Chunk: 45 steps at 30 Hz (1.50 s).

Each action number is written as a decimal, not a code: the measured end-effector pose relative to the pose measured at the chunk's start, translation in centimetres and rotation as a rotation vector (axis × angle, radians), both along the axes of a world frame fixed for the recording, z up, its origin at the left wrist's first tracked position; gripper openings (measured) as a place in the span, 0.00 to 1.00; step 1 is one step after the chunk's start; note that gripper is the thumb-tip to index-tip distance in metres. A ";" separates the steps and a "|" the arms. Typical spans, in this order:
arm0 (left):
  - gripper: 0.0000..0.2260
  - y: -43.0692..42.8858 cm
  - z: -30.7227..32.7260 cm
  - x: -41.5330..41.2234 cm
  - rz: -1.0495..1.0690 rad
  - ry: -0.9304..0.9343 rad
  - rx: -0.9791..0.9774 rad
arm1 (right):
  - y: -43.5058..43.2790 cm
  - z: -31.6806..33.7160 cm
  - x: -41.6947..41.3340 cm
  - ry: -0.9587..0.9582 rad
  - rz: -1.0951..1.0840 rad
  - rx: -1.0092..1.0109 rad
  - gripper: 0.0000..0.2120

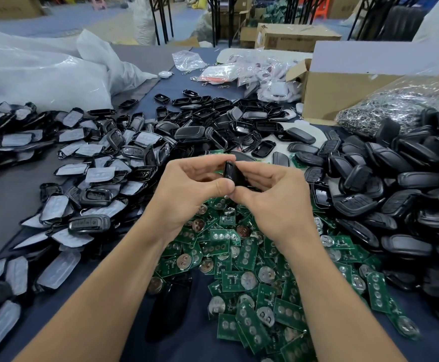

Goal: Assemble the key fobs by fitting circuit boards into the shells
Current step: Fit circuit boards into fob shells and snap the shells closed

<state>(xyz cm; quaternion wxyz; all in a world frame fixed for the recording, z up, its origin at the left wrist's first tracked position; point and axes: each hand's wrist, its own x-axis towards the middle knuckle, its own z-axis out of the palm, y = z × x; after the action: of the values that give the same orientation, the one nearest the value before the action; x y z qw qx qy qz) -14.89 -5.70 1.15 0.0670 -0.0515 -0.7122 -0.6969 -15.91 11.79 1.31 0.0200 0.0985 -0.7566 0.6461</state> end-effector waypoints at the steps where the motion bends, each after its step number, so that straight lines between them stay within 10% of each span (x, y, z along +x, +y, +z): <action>1: 0.20 -0.1 0.0 0.0 -0.012 0.000 0.021 | 0.0 -0.1 -0.1 -0.008 0.007 -0.011 0.23; 31: 0.21 0.1 0.0 -0.2 -0.019 0.017 0.124 | 0.6 0.1 -0.4 -0.197 0.169 -0.354 0.20; 45: 0.19 -0.4 -0.1 -0.2 0.008 0.034 -0.040 | 0.0 0.1 0.2 0.041 -0.008 0.103 0.19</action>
<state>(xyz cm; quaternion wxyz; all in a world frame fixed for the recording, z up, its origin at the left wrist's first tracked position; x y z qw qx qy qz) -15.07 -6.11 1.04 0.0805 -0.0618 -0.7250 -0.6812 -15.69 11.78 1.41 0.0327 0.1096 -0.7886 0.6041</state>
